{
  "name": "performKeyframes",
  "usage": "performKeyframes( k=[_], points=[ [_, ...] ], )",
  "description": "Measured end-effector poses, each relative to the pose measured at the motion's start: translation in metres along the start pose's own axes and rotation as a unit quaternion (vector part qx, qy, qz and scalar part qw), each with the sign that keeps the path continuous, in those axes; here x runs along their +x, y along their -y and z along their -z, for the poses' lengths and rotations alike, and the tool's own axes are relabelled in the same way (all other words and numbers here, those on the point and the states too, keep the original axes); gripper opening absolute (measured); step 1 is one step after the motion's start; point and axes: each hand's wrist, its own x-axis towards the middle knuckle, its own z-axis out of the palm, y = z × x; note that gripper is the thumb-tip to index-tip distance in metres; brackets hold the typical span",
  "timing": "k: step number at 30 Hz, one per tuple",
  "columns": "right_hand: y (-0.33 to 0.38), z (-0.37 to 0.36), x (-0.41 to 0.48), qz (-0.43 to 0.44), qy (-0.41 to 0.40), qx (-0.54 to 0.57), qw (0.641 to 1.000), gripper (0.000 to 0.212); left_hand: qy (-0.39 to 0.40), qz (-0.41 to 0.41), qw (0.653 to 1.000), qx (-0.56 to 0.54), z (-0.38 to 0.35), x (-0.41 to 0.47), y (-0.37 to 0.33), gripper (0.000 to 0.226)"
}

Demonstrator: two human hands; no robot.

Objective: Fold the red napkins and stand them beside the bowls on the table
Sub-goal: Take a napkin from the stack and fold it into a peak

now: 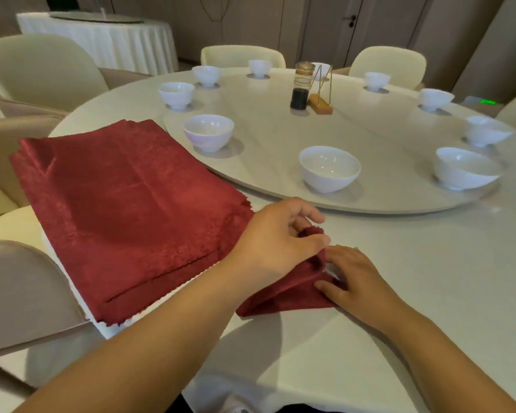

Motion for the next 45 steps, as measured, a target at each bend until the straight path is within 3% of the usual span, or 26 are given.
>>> performKeyframes(
  k=[2, 4, 8, 11, 13, 19, 21, 23, 24, 26, 28, 32, 35, 39, 42, 45],
  points=[
    [0.0, -0.001, -0.004, -0.002, -0.038, 0.061, 0.997, 0.052, 0.032, 0.004, 0.999, 0.019, -0.017, 0.005, 0.01, 0.032],
    [0.004, 0.002, -0.007, -0.017, -0.07, 0.13, 0.989, 0.018, 0.06, 0.006, 0.997, 0.049, -0.031, 0.009, 0.019, 0.033],
    [-0.002, 0.009, -0.012, -0.125, -0.159, 0.325, 0.924, 0.035, 0.087, 0.027, 0.991, 0.097, -0.047, 0.014, 0.037, 0.021],
    [-0.001, 0.016, -0.014, -0.153, -0.198, 0.385, 0.888, 0.027, 0.09, 0.043, 0.99, 0.103, -0.051, 0.013, 0.044, 0.015],
    [0.002, 0.017, -0.015, -0.143, -0.189, 0.394, 0.888, 0.016, 0.108, 0.042, 0.988, 0.103, -0.052, 0.012, 0.046, 0.013],
    [0.002, 0.009, -0.016, -0.121, -0.138, 0.284, 0.941, 0.017, 0.138, -0.016, 0.973, 0.187, -0.041, 0.007, 0.051, 0.025],
    [-0.002, 0.008, -0.017, -0.108, -0.126, 0.22, 0.961, 0.027, 0.059, -0.1, 0.962, 0.248, -0.027, 0.007, 0.056, 0.03],
    [-0.001, 0.008, -0.018, -0.099, -0.114, 0.174, 0.973, 0.035, -0.028, -0.185, 0.915, 0.358, -0.008, 0.01, 0.07, 0.033],
    [0.001, 0.009, -0.018, -0.087, -0.105, 0.146, 0.98, 0.03, -0.034, -0.181, 0.895, 0.407, 0.004, 0.013, 0.077, 0.031],
    [0.005, 0.01, -0.017, -0.082, -0.069, 0.066, 0.992, 0.011, 0.01, -0.067, 0.906, 0.417, 0.027, 0.016, 0.082, 0.033],
    [0.006, 0.011, -0.017, -0.079, -0.036, 0.02, 0.996, 0.031, 0.083, 0.014, 0.922, 0.377, 0.045, 0.018, 0.095, 0.049],
    [0.012, 0.021, -0.016, -0.09, 0.01, -0.026, 0.996, 0.044, 0.119, -0.006, 0.887, 0.446, 0.044, 0.018, 0.103, 0.09],
    [0.026, 0.03, -0.008, -0.09, 0.027, -0.063, 0.994, 0.058, 0.122, -0.018, 0.869, 0.48, 0.041, 0.018, 0.102, 0.093],
    [0.076, 0.02, 0.019, -0.053, -0.046, 0.043, 0.997, 0.055, 0.118, -0.02, 0.865, 0.488, 0.04, 0.017, 0.103, 0.095],
    [0.098, -0.009, 0.03, -0.047, -0.013, 0.058, 0.997, 0.053, 0.101, -0.023, 0.866, 0.49, 0.039, 0.017, 0.105, 0.096],
    [0.093, -0.027, 0.025, -0.068, 0.051, -0.021, 0.996, 0.055, 0.1, -0.025, 0.863, 0.494, 0.039, 0.016, 0.105, 0.096]
  ],
)
